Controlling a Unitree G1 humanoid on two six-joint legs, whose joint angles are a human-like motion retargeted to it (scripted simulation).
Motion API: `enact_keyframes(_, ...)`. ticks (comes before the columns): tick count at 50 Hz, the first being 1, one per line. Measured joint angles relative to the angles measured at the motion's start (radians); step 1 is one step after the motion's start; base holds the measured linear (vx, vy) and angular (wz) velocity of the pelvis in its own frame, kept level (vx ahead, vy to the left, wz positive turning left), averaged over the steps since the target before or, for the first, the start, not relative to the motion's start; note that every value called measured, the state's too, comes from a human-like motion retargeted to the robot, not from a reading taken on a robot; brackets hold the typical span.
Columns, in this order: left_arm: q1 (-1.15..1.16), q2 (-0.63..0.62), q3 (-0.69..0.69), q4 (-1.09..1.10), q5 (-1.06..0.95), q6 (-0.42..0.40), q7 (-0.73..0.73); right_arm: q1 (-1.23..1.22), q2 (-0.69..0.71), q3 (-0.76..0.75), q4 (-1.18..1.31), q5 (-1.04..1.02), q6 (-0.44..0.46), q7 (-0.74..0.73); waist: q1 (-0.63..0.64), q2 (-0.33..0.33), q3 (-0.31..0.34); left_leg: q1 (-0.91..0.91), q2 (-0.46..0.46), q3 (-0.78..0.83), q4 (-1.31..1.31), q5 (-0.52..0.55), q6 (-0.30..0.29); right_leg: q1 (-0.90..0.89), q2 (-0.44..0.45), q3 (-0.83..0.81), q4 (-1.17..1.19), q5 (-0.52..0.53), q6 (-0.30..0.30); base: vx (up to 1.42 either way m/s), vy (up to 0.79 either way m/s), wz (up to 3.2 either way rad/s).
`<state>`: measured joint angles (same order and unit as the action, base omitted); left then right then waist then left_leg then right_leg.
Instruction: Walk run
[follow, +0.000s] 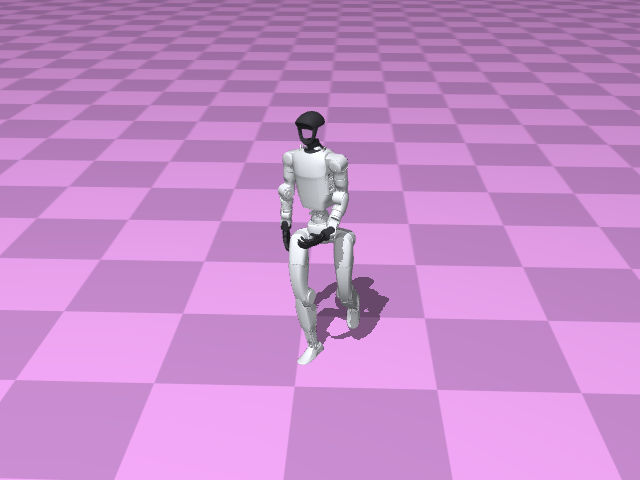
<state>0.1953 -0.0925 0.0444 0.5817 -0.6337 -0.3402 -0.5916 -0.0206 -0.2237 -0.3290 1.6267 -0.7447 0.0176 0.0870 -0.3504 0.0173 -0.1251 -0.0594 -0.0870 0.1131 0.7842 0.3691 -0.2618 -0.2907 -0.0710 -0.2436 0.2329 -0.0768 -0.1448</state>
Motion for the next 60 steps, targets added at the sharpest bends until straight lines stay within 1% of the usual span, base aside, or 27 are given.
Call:
enact_keyframes(2,-0.001,0.007,0.013,0.001,0.025,0.013,-0.001,-0.039,0.005,0.014,-0.042,0.002,-0.009,0.004,0.029,-0.013,0.006,-0.077,0.029,-0.019,0.083,-0.106,0.054,0.062,0.014,-0.019,-0.039,-0.004,-0.001,0.49,-0.33,0.11)
enact_keyframes(6,0.005,-0.004,0.034,-0.023,0.036,-0.011,0.035,-0.109,0.014,0.057,-0.182,-0.006,-0.034,0.008,0.116,-0.061,0.022,-0.201,0.118,0.13,0.044,-0.277,0.208,0.155,0.059,0.013,-0.105,-0.01,-0.033,0.72,-0.26,-0.51)
enact_keyframes(8,0.002,-0.013,0.043,-0.033,0.028,-0.011,0.039,-0.134,0.012,0.072,-0.272,-0.007,-0.063,0.005,0.145,-0.06,0.033,-0.252,0.159,0.188,-0.042,-0.344,0.252,0.191,0.089,0.012,-0.131,-0.018,-0.041,0.45,-0.14,-0.18)
enact_keyframes(10,0.003,-0.022,0.051,-0.041,0.023,-0.007,0.036,-0.157,0.006,0.088,-0.353,-0.002,-0.102,-0.01,0.163,-0.055,0.043,-0.296,0.176,0.225,-0.159,-0.368,0.283,0.225,0.119,0.006,-0.149,-0.036,-0.048,0.48,-0.16,-0.04)
enact_keyframes(13,-0.002,-0.029,0.056,-0.046,0.014,-0.008,0.039,-0.187,-0.013,0.11,-0.448,0.01,-0.143,-0.039,0.187,-0.04,0.063,-0.348,0.181,0.262,-0.373,-0.352,0.317,0.28,0.165,0.007,-0.17,-0.067,-0.054,0.55,-0.16,-0.14)
enact_keyframes(15,-0.005,-0.033,0.058,-0.045,0.012,-0.012,0.048,-0.204,-0.023,0.115,-0.489,0.011,-0.153,-0.051,0.207,-0.04,0.077,-0.38,0.15,0.246,-0.509,-0.336,0.336,0.32,0.186,0.019,-0.182,-0.084,-0.055,0.74,-0.15,-0.34)
enact_keyframes(17,-0.007,-0.034,0.063,-0.043,0.014,-0.015,0.054,-0.214,-0.026,0.114,-0.504,0.009,-0.157,-0.058,0.222,-0.048,0.084,-0.389,0.102,0.193,-0.637,-0.35,0.292,0.355,0.196,0.035,-0.188,-0.097,-0.054,0.65,-0.13,-0.41)
enact_keyframes(20,-0.003,-0.032,0.074,-0.04,0.018,-0.013,0.049,-0.216,-0.018,0.11,-0.487,0.004,-0.157,-0.063,0.234,-0.075,0.079,-0.369,0.058,0.173,-0.734,-0.357,0.323,0.394,0.185,0.048,-0.172,-0.105,-0.051,0.72,-0.09,-0.39)
enact_keyframes(23,0.004,-0.029,0.086,-0.034,0.022,-0.005,0.037,-0.196,-0.002,0.102,-0.425,-0.007,-0.15,-0.065,0.268,-0.079,0.07,-0.34,0.065,0.193,-0.706,-0.266,0.353,0.422,0.187,0.072,-0.128,-0.065,-0.036,0.73,-0.05,-0.78)
enact_keyframes(25,0.014,-0.027,0.092,-0.028,0.024,0.0,0.033,-0.167,0.009,0.099,-0.364,-0.026,-0.143,-0.063,0.285,-0.077,0.054,-0.312,0.075,0.224,-0.709,-0.202,0.362,0.437,0.18,0.056,-0.09,0.01,-0.018,0.94,0.0,-0.67)
enact_keyframes(27,0.022,-0.022,0.096,-0.019,0.024,0.005,0.039,-0.12,0.019,0.099,-0.285,-0.046,-0.124,-0.077,0.262,-0.084,0.027,-0.292,0.069,0.214,-0.691,-0.252,0.39,0.426,0.156,0.024,-0.018,0.159,0.004,0.95,0.01,-0.06)
enact_keyframes(28,0.021,-0.016,0.099,-0.016,0.024,0.008,0.045,-0.095,0.027,0.1,-0.241,-0.052,-0.114,-0.095,0.255,-0.08,0.02,-0.285,0.077,0.201,-0.681,-0.271,0.388,0.413,0.146,0.005,0.034,0.259,0.014,0.89,-0.02,0.02)
enact_keyframes(30,0.011,0.002,0.099,-0.016,0.025,0.01,0.058,-0.05,0.042,0.107,-0.15,-0.044,-0.093,-0.142,0.238,-0.05,0.023,-0.255,0.103,0.182,-0.67,-0.31,0.391,0.371,0.132,-0.052,0.173,0.424,0.016,0.82,-0.06,0.1)
enact_keyframes(32,-0.003,0.023,0.097,-0.027,0.026,0.005,0.064,-0.009,0.043,0.115,-0.067,-0.036,-0.085,-0.162,0.23,-0.019,0.036,-0.212,0.126,0.164,-0.673,-0.349,0.396,0.308,0.11,-0.122,0.34,0.51,-0.014,0.7,-0.06,-0.08)
enact_keyframes(33,-0.015,0.031,0.098,-0.033,0.025,0.003,0.064,0.009,0.039,0.117,-0.033,-0.039,-0.083,-0.157,0.238,-0.011,0.04,-0.193,0.134,0.17,-0.674,-0.368,0.394,0.272,0.089,-0.137,0.413,0.524,-0.02,0.61,-0.02,-0.49)
enact_keyframes(35,-0.045,0.041,0.102,-0.036,0.019,0.006,0.065,0.053,0.037,0.115,0.01,-0.061,-0.073,-0.135,0.261,-0.003,0.038,-0.161,0.139,0.196,-0.685,-0.397,0.392,0.186,0.087,-0.086,0.504,0.422,0.013,0.71,-0.01,-0.6)
enact_keyframes(37,-0.071,0.048,0.104,-0.036,0.012,0.007,0.072,0.112,0.042,0.106,0.018,-0.09,-0.062,-0.124,0.241,0.012,0.042,-0.135,0.131,0.188,-0.695,-0.415,0.398,0.113,0.114,-0.037,0.516,0.331,0.052,0.55,0.0,0.08)
enact_keyframes(40,-0.101,0.062,0.094,-0.047,0.003,-0.004,0.078,0.188,0.049,0.09,0.024,-0.104,-0.058,-0.13,0.177,0.033,0.058,-0.1,0.112,0.141,-0.701,-0.443,0.402,0.011,0.119,-0.008,0.466,0.207,0.104,0.58,-0.04,0.73)
enact_keyframes(41,-0.102,0.066,0.091,-0.054,0.001,-0.008,0.077,0.208,0.051,0.087,0.03,-0.102,-0.056,-0.131,0.155,0.033,0.062,-0.086,0.102,0.129,-0.702,-0.454,0.403,-0.01,0.1,-0.014,0.411,0.183,0.125,0.52,-0.08,0.7)
enact_keyframes(43,-0.102,0.076,0.091,-0.065,-0.005,-0.012,0.071,0.238,0.056,0.081,0.046,-0.101,-0.05,-0.128,0.117,0.023,0.07,-0.055,0.073,0.12,-0.706,-0.477,0.406,-0.043,0.05,-0.035,0.291,0.156,0.16,0.41,-0.1,0.38)
enact_keyframes(47,-0.095,0.095,0.1,-0.071,-0.016,-0.009,0.064,0.265,0.064,0.061,0.073,-0.107,-0.035,-0.098,0.078,-0.026,0.091,0.039,0.003,0.138,-0.724,-0.526,0.41,-0.095,-0.039,-0.039,0.035,0.135,0.201,0.59,-0.18,-0.1)
enact_keyframes(50,-0.083,0.092,0.104,-0.063,-0.013,-0.013,0.067,0.27,0.073,0.043,0.073,-0.113,-0.023,-0.074,0.062,-0.034,0.106,0.112,-0.013,0.146,-0.738,-0.561,0.4,-0.145,-0.039,0.002,-0.116,0.098,0.213,0.59,-0.18,-0.25)
enact_keyframes(53,-0.072,0.069,0.109,-0.051,-0.01,-0.012,0.066,0.249,0.077,0.016,0.073,-0.121,-0.02,-0.074,0.062,-0.02,0.102,0.153,-0.006,0.167,-0.741,-0.588,0.383,-0.187,-0.031,-0.014,-0.219,0.118,0.226,0.58,-0.19,-0.33)
enact_keyframes(55,-0.064,0.05,0.105,-0.043,-0.009,-0.009,0.061,0.231,0.079,0.001,0.07,-0.114,-0.026,-0.083,0.056,-0.01,0.096,0.173,-0.001,0.17,-0.732,-0.603,0.366,-0.187,-0.041,-0.084,-0.223,0.126,0.21,0.72,-0.29,-0.08)
enact_keyframes(56,-0.06,0.041,0.1,-0.038,-0.008,-0.007,0.058,0.222,0.08,-0.005,0.062,-0.105,-0.029,-0.086,0.05,-0.007,0.093,0.182,0.0,0.166,-0.723,-0.608,0.356,-0.18,-0.049,-0.121,-0.2,0.138,0.186,0.61,-0.24,0.15)
enact_keyframes(58,-0.052,0.025,0.086,-0.026,-0.005,-0.004,0.052,0.205,0.083,-0.019,0.042,-0.084,-0.037,-0.091,0.035,0.01,0.084,0.196,0.013,0.15,-0.703,-0.607,0.332,-0.162,-0.046,-0.16,-0.164,0.153,0.108,0.67,-0.29,0.4)
enact_keyframes(60,-0.044,0.012,0.072,-0.009,0.0,0.001,0.045,0.191,0.084,-0.031,0.018,-0.064,-0.043,-0.102,0.016,0.03,0.07,0.208,0.034,0.128,-0.673,-0.574,0.299,-0.14,-0.041,-0.217,-0.166,0.224,0.058,0.91,-0.47,0.49)
